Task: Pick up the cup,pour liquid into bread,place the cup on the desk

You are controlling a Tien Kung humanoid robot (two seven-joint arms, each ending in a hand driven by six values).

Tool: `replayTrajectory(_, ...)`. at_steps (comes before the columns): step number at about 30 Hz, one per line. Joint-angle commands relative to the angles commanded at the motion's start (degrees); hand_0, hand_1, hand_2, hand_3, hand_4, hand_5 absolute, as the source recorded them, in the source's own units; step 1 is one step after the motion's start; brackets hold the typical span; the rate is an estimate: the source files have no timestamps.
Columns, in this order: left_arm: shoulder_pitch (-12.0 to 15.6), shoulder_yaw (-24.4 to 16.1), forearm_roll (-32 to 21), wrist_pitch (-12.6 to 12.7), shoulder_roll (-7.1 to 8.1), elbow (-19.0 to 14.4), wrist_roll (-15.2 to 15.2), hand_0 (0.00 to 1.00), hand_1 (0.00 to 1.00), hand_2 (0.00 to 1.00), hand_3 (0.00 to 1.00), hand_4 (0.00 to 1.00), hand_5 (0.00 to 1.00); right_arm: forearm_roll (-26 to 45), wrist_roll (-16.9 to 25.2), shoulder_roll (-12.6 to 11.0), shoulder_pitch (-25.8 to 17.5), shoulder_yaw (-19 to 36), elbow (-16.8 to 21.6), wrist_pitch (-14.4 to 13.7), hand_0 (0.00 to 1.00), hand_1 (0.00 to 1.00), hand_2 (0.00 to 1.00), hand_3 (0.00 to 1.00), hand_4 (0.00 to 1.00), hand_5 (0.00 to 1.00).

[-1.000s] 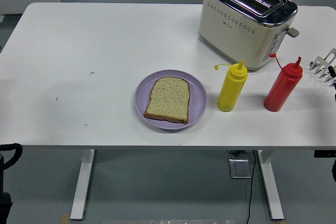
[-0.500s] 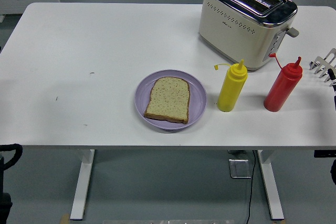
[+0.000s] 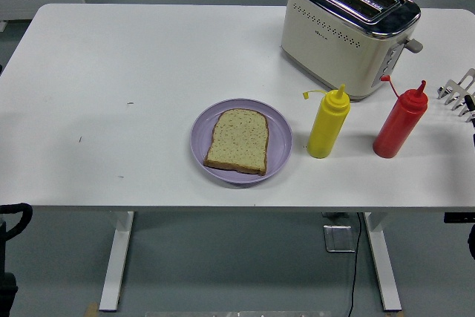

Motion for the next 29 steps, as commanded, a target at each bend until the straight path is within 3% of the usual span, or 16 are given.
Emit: replayTrajectory(29, -0.4, -0.2, -0.1, 0.0, -0.03, 0.0, -0.2, 0.720, 0.742, 0.752, 0.678, 0.659, 0.998, -1.1, 0.8, 0.3, 0.0, 0.1, -0.2, 0.2, 0.849, 0.784, 0.822, 0.886, 0.724, 0.741)
